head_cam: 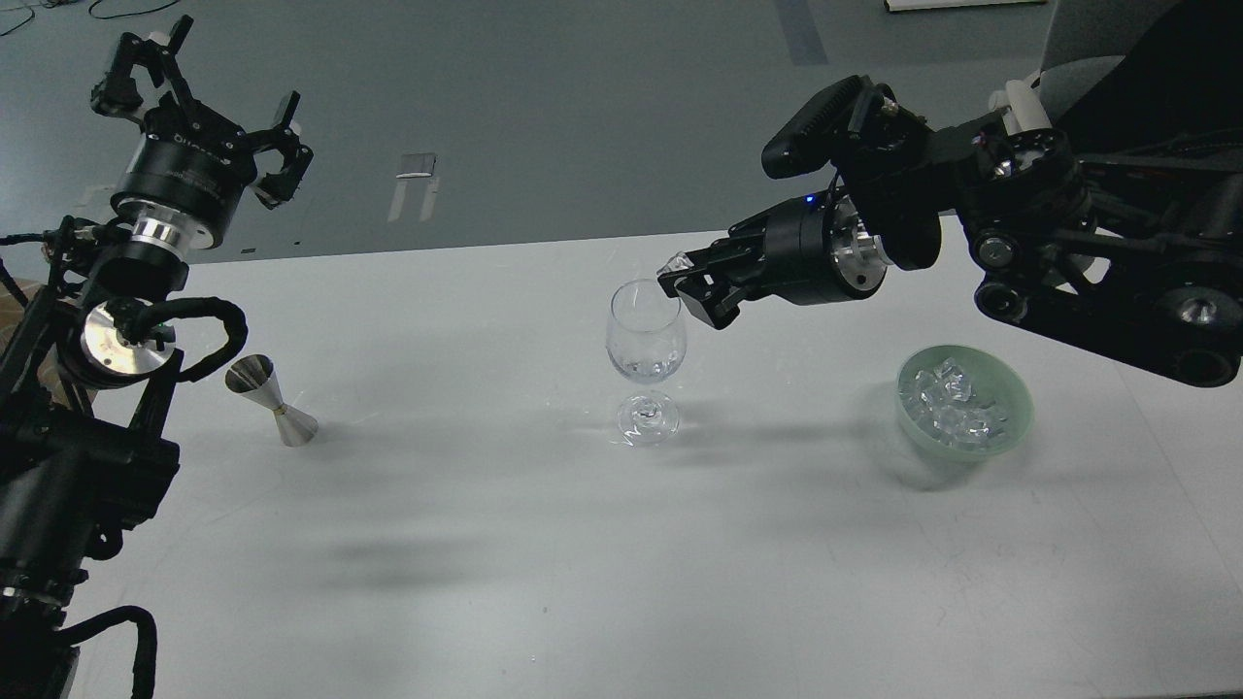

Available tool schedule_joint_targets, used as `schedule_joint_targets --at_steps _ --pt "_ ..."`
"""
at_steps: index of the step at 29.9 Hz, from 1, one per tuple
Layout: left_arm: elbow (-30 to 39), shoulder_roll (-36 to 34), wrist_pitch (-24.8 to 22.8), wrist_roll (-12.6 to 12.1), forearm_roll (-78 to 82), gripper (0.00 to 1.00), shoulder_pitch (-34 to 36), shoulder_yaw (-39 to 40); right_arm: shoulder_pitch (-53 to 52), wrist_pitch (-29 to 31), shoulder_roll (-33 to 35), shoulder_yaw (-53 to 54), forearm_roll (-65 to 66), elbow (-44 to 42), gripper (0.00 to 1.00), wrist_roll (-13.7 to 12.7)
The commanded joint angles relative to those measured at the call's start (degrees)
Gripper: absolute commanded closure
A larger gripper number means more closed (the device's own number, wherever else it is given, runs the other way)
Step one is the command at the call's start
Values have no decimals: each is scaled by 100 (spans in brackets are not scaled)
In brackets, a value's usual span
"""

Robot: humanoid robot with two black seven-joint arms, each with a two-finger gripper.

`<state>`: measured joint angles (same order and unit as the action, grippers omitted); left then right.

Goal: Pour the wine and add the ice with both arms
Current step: 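Lift the ice and move the right gripper over the glass, then open the right gripper to drop ice into the glass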

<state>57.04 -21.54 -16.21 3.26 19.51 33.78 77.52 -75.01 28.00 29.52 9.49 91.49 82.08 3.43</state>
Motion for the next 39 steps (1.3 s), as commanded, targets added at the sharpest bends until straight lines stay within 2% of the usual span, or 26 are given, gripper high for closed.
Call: schedule_joint_targets --at_steps 1,15,29,39 --pt "0 1 3 -1 0 2 -12 0 4 0 -51 0 9 -25 82 0" --pt "0 10 3 -1 0 2 -21 0 -5 0 -236 0 9 -148 81 0" --pt "0 1 3 -1 0 2 -29 0 13 0 -403 0 9 -227 74 -9" --pt "0 10 3 8 0 2 -29 0 21 0 -543 0 18 -315 66 -88"
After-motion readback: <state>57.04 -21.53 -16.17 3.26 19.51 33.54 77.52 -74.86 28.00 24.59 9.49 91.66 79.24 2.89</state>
